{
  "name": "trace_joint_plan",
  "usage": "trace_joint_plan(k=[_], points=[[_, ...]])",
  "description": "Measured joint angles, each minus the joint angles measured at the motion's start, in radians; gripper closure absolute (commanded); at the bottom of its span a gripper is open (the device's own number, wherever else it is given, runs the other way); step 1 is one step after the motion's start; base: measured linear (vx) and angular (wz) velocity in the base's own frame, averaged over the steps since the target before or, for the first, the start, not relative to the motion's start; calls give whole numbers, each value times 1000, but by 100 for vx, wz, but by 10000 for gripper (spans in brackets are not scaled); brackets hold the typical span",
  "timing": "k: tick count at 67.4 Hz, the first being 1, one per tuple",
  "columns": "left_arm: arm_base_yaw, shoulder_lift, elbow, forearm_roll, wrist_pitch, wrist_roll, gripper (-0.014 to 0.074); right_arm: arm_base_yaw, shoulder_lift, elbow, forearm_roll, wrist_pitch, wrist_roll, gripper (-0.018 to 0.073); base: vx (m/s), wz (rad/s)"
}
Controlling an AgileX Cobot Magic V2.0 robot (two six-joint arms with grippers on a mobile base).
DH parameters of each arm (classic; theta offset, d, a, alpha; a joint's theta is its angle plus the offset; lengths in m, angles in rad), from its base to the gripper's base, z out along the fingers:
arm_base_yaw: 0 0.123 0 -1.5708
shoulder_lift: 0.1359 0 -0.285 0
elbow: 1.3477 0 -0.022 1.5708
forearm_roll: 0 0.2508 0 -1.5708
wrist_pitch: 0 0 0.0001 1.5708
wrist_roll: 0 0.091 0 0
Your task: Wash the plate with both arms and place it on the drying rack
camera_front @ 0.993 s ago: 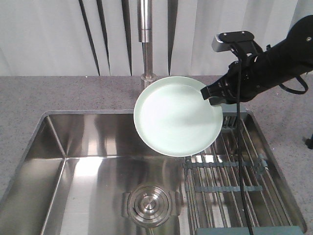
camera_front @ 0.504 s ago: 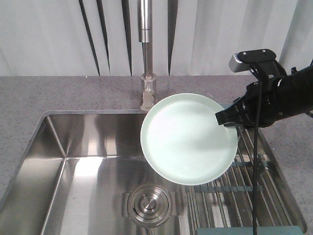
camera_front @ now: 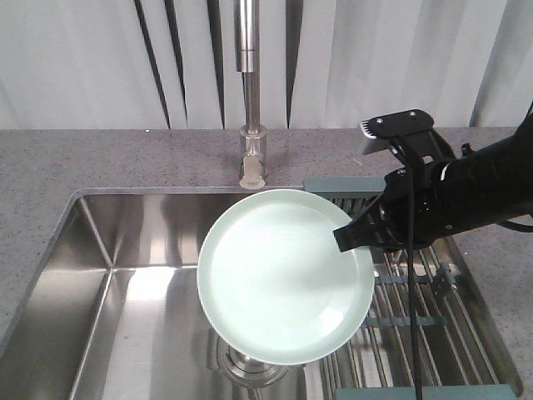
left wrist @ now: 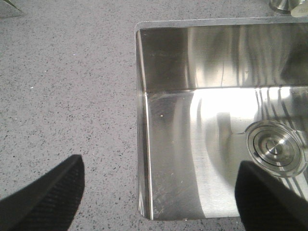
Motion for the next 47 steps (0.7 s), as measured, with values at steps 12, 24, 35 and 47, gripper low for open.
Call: trace_joint_plan(k=[12, 24, 35, 47], points=[[0, 0, 0, 0, 0, 0, 10, 51, 0, 0, 0, -17, 20, 561, 0, 0], [0, 0, 0, 0, 0, 0, 10, 87, 29, -37, -9, -20, 27, 561, 0, 0], [0, 0, 0, 0, 0, 0, 10, 108, 80, -97, -12, -18, 31, 561, 0, 0], [0, 0, 0, 0, 0, 0, 10, 109, 136, -169, -13, 1, 30, 561, 0, 0]])
